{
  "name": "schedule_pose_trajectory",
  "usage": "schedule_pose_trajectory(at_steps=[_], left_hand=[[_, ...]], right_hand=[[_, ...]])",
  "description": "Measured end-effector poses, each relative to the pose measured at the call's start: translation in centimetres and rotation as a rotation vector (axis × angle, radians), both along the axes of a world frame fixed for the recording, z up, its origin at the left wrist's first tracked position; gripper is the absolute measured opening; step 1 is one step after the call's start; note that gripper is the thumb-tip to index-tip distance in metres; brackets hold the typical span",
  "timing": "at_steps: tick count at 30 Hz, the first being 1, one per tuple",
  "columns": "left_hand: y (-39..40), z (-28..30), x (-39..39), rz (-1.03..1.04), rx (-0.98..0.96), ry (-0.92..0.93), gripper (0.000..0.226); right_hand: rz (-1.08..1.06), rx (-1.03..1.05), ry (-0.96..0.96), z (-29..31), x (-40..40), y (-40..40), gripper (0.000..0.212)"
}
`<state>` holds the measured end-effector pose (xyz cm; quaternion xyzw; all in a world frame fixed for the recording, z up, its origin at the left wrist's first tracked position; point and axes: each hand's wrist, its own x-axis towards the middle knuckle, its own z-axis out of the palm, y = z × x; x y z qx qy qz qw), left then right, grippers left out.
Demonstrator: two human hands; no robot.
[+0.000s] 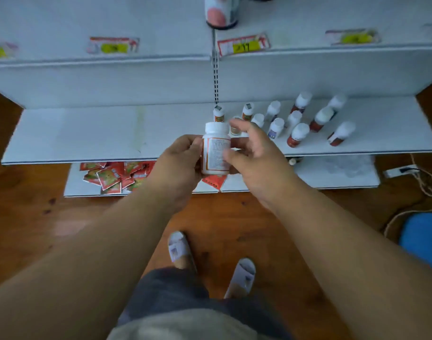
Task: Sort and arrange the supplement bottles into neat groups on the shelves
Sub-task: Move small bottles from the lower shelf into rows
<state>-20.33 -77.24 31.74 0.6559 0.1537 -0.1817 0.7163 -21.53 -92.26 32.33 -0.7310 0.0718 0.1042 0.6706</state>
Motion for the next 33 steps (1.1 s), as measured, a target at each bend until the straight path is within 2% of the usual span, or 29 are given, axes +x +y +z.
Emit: schedule_pose_trajectory(at_steps=[5, 8, 10, 13, 15, 18, 24, 29, 33], left_hand=[[3.3, 10.0, -2.2, -0.016, -0.128, -0.137, 0.028], [6.5, 13.7, -2.5, -0.129, -0.232, -0.247, 0.036], [8.9, 15.7, -2.3, -0.128, -0.268, -0.282, 0.041], [12.5, 17.9, -2.1, -0.047, -0.340, -0.255, 0.026], [15.2, 18.8, -2.3, -0.013, -0.385, -0.200, 0.027], [19.0, 19.4, -2.2, -0.004, -0.338, -0.186, 0.029], [23.0, 18.5, -0.2, -0.128, 0.013, -0.323, 0.019], [22.0, 16.7, 4.3, -0.026, 0.004, -0.320, 0.016], [20.3, 16.3, 8.5, 0.045, -0.028, -0.265, 0.020]], right_hand=[[0.075, -0.013, -0.187, 9.8, -0.9, 2.4, 0.045], [0.052, -0.011, -0.271, 13.9, -0.7, 4.7, 0.044], [0.023, 0.001, -0.320, 16.1, -0.6, 6.9, 0.041], [0.046, 0.059, -0.361, 18.3, -0.4, 10.6, 0.031], [0.083, 0.058, -0.352, 19.2, -0.3, 13.4, 0.028], [0.080, 0.039, -0.372, 19.7, 0.2, 17.0, 0.025], [0.001, -0.018, -0.355, 19.3, 2.7, 20.4, 0.025], [-0.018, -0.052, -0.385, 17.7, 7.9, 20.1, 0.020], [0.072, -0.049, -0.320, 17.1, 12.9, 18.8, 0.031]])
